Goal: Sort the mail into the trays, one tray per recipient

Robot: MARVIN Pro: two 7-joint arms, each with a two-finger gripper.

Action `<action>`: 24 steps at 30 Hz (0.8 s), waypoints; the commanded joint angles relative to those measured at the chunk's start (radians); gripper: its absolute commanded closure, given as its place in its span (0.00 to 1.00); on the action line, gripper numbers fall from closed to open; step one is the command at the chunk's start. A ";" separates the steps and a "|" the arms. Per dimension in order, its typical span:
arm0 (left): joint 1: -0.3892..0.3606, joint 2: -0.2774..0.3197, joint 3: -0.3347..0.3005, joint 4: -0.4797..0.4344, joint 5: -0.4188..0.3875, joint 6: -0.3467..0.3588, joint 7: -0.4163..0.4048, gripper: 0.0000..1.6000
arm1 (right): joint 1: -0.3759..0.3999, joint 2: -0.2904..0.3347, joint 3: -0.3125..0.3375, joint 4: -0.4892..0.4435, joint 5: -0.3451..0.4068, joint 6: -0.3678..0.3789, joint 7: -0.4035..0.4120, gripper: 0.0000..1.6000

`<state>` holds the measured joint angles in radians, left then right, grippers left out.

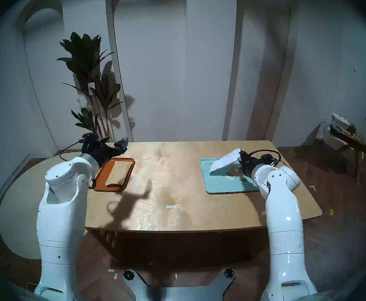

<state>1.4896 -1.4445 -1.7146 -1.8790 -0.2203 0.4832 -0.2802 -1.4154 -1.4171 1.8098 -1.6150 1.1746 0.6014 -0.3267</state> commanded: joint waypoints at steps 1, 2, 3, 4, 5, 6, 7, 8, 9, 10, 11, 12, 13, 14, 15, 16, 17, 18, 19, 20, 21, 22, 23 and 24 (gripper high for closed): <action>-0.013 0.001 -0.002 -0.021 0.001 -0.010 0.002 0.00 | 0.002 0.003 0.003 -0.040 -0.005 -0.010 0.012 0.42; -0.013 0.002 -0.002 -0.021 0.000 -0.010 0.003 0.00 | -0.002 0.001 0.003 -0.048 -0.005 -0.010 0.010 0.00; -0.012 0.002 -0.001 -0.021 0.000 -0.010 0.003 0.00 | -0.009 -0.003 0.004 -0.059 -0.003 -0.006 0.006 0.00; -0.012 0.002 -0.001 -0.021 -0.001 -0.010 0.004 0.00 | -0.015 -0.007 0.004 -0.068 -0.003 -0.005 0.003 0.00; -0.012 0.003 -0.001 -0.021 -0.001 -0.010 0.004 0.00 | -0.022 -0.012 0.006 -0.080 0.004 0.003 -0.001 0.00; -0.012 0.003 -0.001 -0.021 -0.002 -0.010 0.004 0.00 | -0.028 -0.016 0.006 -0.091 0.005 0.005 -0.004 0.00; -0.012 0.004 0.000 -0.021 -0.002 -0.010 0.005 0.00 | -0.036 -0.022 0.007 -0.105 0.009 0.010 -0.011 0.00; -0.012 0.004 0.000 -0.020 -0.003 -0.010 0.005 0.00 | -0.053 -0.032 0.009 -0.132 0.016 0.017 -0.018 0.00; -0.012 0.004 0.000 -0.020 -0.003 -0.010 0.005 0.00 | -0.053 -0.032 0.009 -0.132 0.016 0.017 -0.018 0.00; -0.012 0.005 0.000 -0.020 -0.004 -0.010 0.006 0.00 | -0.061 -0.037 0.010 -0.146 0.022 0.023 -0.023 0.00; -0.012 0.005 0.001 -0.020 -0.004 -0.010 0.006 0.00 | -0.069 -0.043 0.011 -0.160 0.031 0.029 -0.025 0.00; -0.012 0.006 0.001 -0.020 -0.005 -0.010 0.007 0.00 | -0.087 -0.052 0.011 -0.190 0.041 0.041 -0.036 0.00; -0.012 0.007 0.001 -0.020 -0.006 -0.011 0.008 0.00 | -0.092 -0.055 0.010 -0.196 0.045 0.044 -0.038 0.00; -0.012 0.007 0.002 -0.020 -0.006 -0.011 0.008 0.00 | -0.102 -0.062 0.012 -0.215 0.051 0.049 -0.049 0.00; -0.012 0.007 0.002 -0.020 -0.007 -0.011 0.008 0.00 | -0.104 -0.064 0.012 -0.218 0.054 0.052 -0.053 0.00; -0.012 0.008 0.002 -0.020 -0.007 -0.011 0.009 0.00 | -0.112 -0.069 0.014 -0.233 0.058 0.056 -0.064 0.00; -0.012 0.008 0.002 -0.020 -0.008 -0.011 0.009 0.00 | -0.118 -0.070 0.012 -0.245 0.057 0.058 -0.071 0.00; -0.012 0.009 0.003 -0.020 -0.008 -0.011 0.010 0.00 | -0.132 -0.058 -0.002 -0.264 0.034 0.054 -0.063 0.00; -0.012 0.009 0.003 -0.020 -0.008 -0.011 0.010 0.00 | -0.132 -0.058 -0.002 -0.264 0.034 0.054 -0.063 0.00; -0.012 0.009 0.003 -0.020 -0.009 -0.011 0.010 0.00 | -0.141 -0.050 -0.013 -0.277 0.021 0.054 -0.057 0.00; -0.012 0.010 0.003 -0.020 -0.010 -0.011 0.010 0.00 | -0.158 -0.021 -0.048 -0.301 -0.019 0.058 -0.036 0.00; -0.012 0.011 0.004 -0.019 -0.011 -0.010 0.010 0.00 | -0.158 0.008 -0.077 -0.306 -0.061 0.052 -0.019 0.00; -0.012 0.011 0.004 -0.019 -0.011 -0.010 0.010 0.00 | -0.158 0.008 -0.077 -0.306 -0.061 0.052 -0.019 0.00; -0.012 0.011 0.004 -0.019 -0.012 -0.010 0.011 0.00 | -0.166 0.011 -0.090 -0.325 -0.077 0.047 -0.018 0.00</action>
<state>1.4904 -1.4342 -1.7083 -1.8791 -0.2332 0.4816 -0.2703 -1.5424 -1.4601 1.7960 -1.8450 1.1921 0.6591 -0.3920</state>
